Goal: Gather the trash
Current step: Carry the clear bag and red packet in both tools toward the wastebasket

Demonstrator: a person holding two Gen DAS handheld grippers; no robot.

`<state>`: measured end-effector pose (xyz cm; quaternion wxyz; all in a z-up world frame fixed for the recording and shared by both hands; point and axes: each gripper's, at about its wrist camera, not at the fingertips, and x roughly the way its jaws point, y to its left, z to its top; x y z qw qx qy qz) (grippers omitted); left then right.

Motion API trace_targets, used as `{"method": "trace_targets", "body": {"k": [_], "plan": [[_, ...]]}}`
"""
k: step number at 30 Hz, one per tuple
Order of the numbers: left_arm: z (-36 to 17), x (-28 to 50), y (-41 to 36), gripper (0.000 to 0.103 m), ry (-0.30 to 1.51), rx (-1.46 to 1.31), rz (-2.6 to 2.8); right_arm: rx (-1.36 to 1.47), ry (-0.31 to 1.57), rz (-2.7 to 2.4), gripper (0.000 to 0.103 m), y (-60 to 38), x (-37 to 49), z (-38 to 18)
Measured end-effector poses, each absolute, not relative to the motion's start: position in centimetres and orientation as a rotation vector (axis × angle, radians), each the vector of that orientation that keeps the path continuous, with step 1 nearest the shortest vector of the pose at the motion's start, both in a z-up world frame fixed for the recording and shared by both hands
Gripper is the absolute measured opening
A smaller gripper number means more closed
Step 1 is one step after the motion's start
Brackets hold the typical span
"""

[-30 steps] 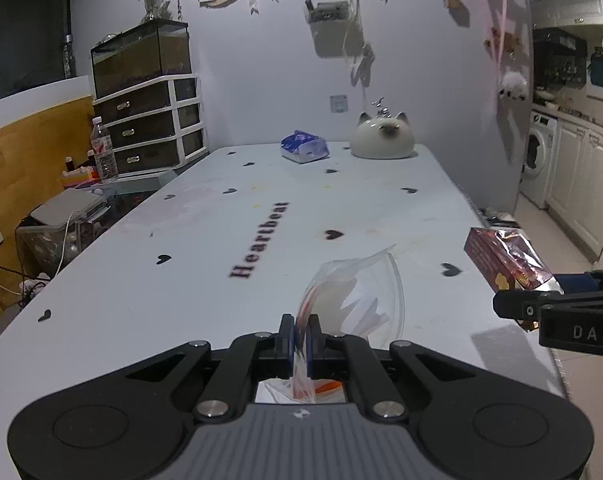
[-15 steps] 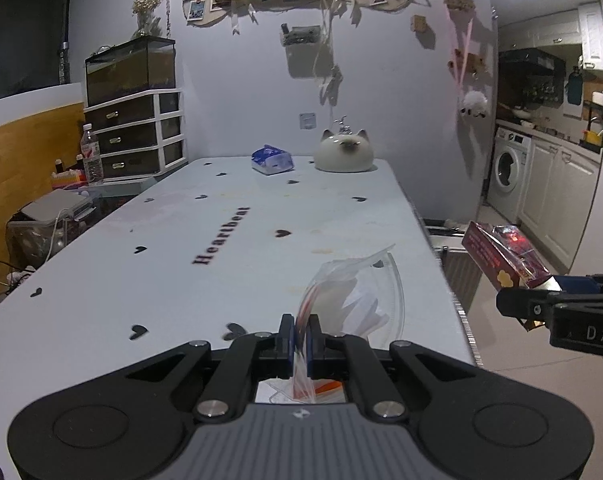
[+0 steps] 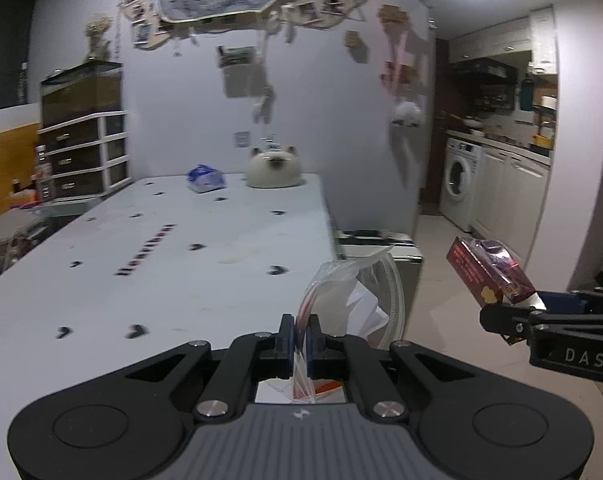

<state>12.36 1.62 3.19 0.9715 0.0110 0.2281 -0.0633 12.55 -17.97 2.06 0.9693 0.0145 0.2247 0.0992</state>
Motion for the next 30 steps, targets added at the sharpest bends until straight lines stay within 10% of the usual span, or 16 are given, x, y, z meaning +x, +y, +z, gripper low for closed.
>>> {"method": "trace_targets", "body": {"k": [14,30], "plan": [[-2.0,14.6,-11.9,0.005,0.592,0.039,-0.299,0.106,0.536,0.027,0.051,-30.2,10.9,-3.2],[-19.6,24.2,-21.0,0.005,1.038,0.012,-0.288,0.256,0.878,-0.062,0.052,-39.0,17.2,-19.0]]}}
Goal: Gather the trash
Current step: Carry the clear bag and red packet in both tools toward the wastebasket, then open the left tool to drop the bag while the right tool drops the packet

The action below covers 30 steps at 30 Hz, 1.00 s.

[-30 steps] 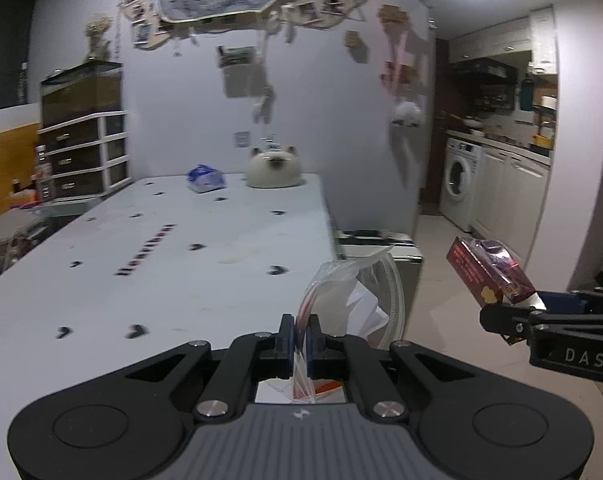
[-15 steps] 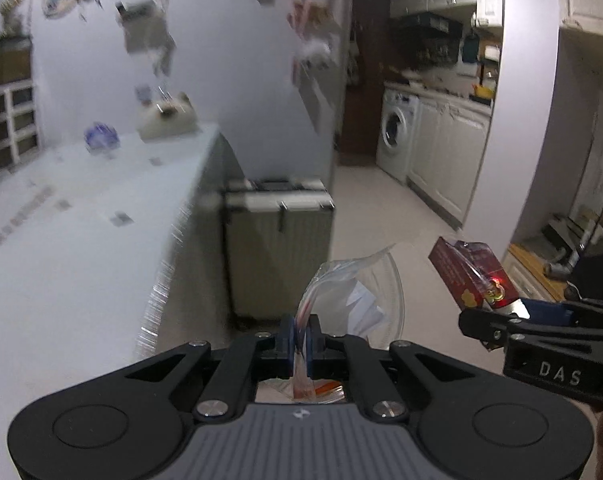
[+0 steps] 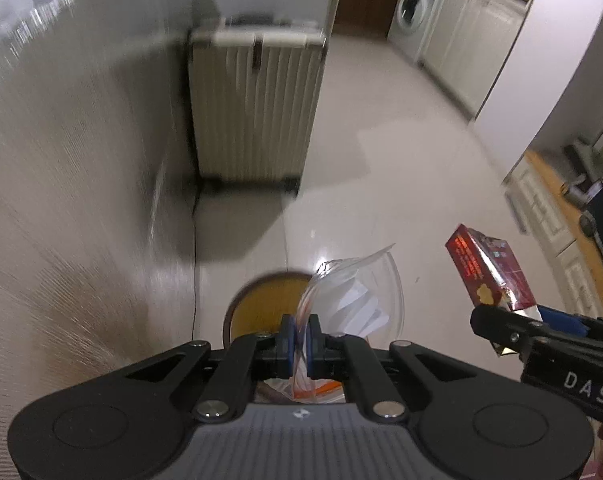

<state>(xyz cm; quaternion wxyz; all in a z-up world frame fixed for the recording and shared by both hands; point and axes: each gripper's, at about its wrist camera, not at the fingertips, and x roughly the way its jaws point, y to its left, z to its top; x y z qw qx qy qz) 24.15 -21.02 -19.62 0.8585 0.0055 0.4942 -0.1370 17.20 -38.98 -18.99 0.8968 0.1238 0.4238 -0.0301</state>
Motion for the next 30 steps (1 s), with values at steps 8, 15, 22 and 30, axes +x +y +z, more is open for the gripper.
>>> {"method": "trace_targets", "body": {"k": [8,15,22,30], "plan": [[-26.2,29.6,-21.2,0.006,1.161,-0.008,-0.258,0.286,1.002,-0.034,0.053,-39.1,23.0,-25.9],[-29.3,32.9,-20.2,0.006,1.207,-0.026,-0.223,0.363,1.014,-0.019,0.071,-39.5,27.8,-29.3],[-31.9,34.7,-20.2,0.010,1.233,-0.088,-0.249,0.374,1.082,-0.019,0.071,-39.6,28.3,-32.4],[-33.9,34.3,-20.6,0.058,1.292,-0.037,-0.239,0.388,1.126,-0.067,0.071,-40.7,26.4,-34.0]]}}
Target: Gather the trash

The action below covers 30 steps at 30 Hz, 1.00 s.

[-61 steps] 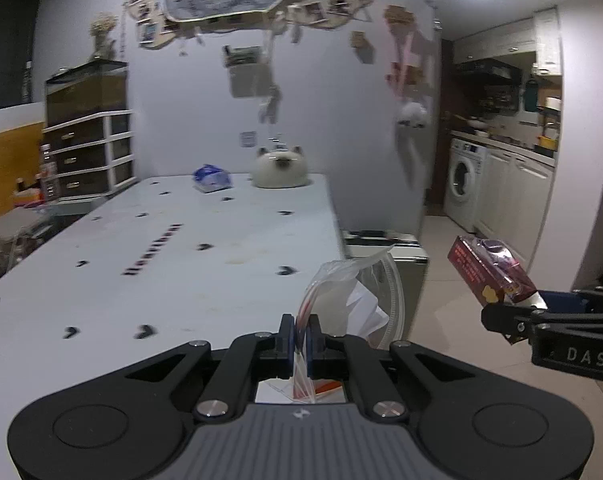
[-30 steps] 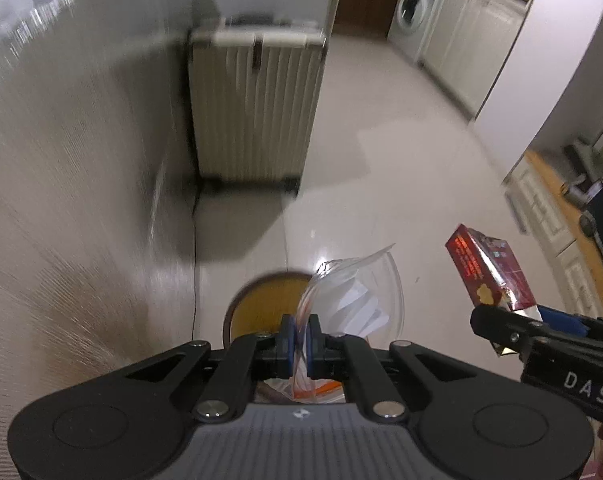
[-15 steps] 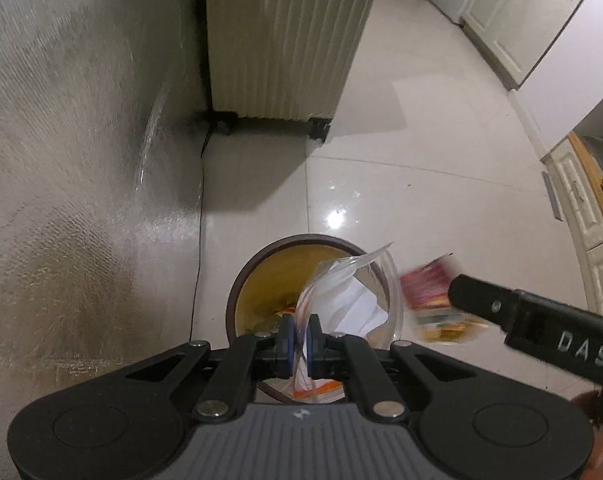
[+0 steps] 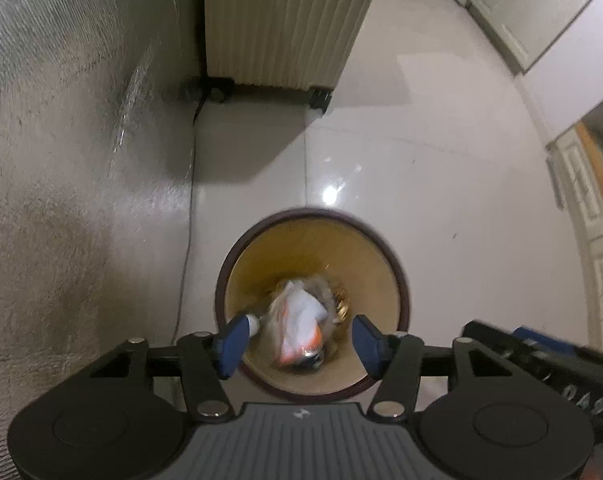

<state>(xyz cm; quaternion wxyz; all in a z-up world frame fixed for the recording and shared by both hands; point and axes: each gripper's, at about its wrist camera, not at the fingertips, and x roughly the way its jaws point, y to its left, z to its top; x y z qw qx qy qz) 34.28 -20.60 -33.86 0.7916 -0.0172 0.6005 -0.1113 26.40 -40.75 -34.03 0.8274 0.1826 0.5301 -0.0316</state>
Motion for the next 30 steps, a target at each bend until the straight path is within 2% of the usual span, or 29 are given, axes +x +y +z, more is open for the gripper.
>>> {"method": "trace_targets", "body": {"k": [5,8,15,22,30], "plan": [[-34.2,33.2,-20.2,0.058,1.329,-0.006,-0.221,0.379,1.130,-0.070,0.071,-40.6,25.6,-33.7],[-33.7,32.5,-19.6,0.062,1.328,0.000,-0.210,0.373,1.118,-0.069,0.071,-40.4,25.1,-32.8],[-31.1,30.7,-18.6,0.079,1.281,0.007,-0.187,0.355,1.080,-0.055,0.072,-39.7,23.8,-30.5],[-27.5,28.8,-17.6,0.091,1.227,0.005,-0.176,0.313,1.031,-0.062,0.079,-39.0,21.6,-27.3],[-21.9,25.6,-17.1,0.097,1.141,0.014,-0.191,0.290,0.955,-0.100,0.090,-38.6,18.3,-22.3]]}}
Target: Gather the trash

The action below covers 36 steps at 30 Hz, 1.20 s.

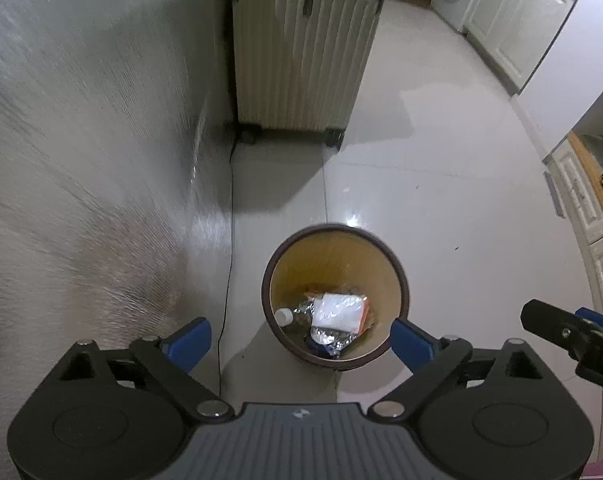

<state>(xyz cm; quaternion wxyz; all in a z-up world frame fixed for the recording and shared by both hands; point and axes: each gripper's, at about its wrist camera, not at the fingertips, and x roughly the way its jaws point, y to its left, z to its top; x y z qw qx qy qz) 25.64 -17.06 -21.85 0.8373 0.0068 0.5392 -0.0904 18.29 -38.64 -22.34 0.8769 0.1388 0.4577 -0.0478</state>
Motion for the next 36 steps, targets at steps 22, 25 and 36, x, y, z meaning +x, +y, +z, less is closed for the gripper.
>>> {"method": "trace_targets", "body": {"k": [22,25,36], "plan": [[-8.3,16.0,-11.9,0.103,0.907,0.036,-0.284,0.213,0.789,-0.150,0.103,-34.7,8.9,-9.4],[-7.3,15.0,-10.6,0.103,0.885,0.033,-0.276,0.188,0.775,-0.152,0.103,-33.5,8.0,-8.3],[-4.6,12.1,-5.7,0.103,0.854,0.008,-0.211,0.145,0.757,-0.132,0.103,-29.8,5.1,-5.3]]}}
